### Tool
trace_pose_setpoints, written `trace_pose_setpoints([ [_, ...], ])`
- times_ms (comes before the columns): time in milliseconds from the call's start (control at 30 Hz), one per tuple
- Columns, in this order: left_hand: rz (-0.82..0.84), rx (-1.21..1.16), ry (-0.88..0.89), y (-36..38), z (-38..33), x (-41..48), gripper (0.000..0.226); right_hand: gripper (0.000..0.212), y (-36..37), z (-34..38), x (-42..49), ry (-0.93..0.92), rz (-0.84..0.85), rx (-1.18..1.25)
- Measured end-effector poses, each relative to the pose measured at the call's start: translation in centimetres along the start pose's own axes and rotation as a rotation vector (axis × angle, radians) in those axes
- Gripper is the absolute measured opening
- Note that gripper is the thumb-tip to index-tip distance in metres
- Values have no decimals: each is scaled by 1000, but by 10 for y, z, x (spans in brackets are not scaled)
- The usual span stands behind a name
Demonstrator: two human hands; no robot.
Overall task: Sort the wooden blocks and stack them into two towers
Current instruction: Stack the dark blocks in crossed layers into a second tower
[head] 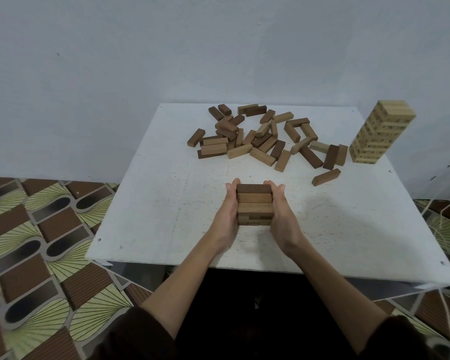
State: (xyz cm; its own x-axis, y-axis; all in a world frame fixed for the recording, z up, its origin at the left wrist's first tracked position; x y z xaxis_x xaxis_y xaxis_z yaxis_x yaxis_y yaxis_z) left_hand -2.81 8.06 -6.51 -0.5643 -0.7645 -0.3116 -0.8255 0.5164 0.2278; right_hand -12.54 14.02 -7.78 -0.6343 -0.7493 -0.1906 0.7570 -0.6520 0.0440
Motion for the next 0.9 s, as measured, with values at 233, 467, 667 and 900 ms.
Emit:
trace_pose_setpoints([
  [233, 1, 30, 5, 0, -1, -1, 76, 74, 0, 4, -2, 9, -6, -68],
  [467, -125, 171, 67, -17, -5, -2, 48, 67, -10, 15, 2, -6, 1, -53],
  [667, -139, 350, 169, -26, -28, 25, 56, 38, -36, 28, 36, -221, -230, -463],
  [900, -93, 981, 590, -24, -44, 81, 41, 45, -32, 44, 90, -546, -145, -933],
])
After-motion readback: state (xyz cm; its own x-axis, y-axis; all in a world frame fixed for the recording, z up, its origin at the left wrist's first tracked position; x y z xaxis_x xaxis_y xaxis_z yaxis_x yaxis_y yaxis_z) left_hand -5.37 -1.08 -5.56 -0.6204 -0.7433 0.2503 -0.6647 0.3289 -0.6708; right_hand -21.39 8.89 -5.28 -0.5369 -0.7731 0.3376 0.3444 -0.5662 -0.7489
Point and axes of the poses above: each hand's wrist, its own x-axis towards the middle knuckle, its own y-axis out of the palm, z = x × y, the point moved 3 cm from there along x, towards the middle knuckle, and after that the axes turned 10 degrees about -z, right-handed, at the moved point
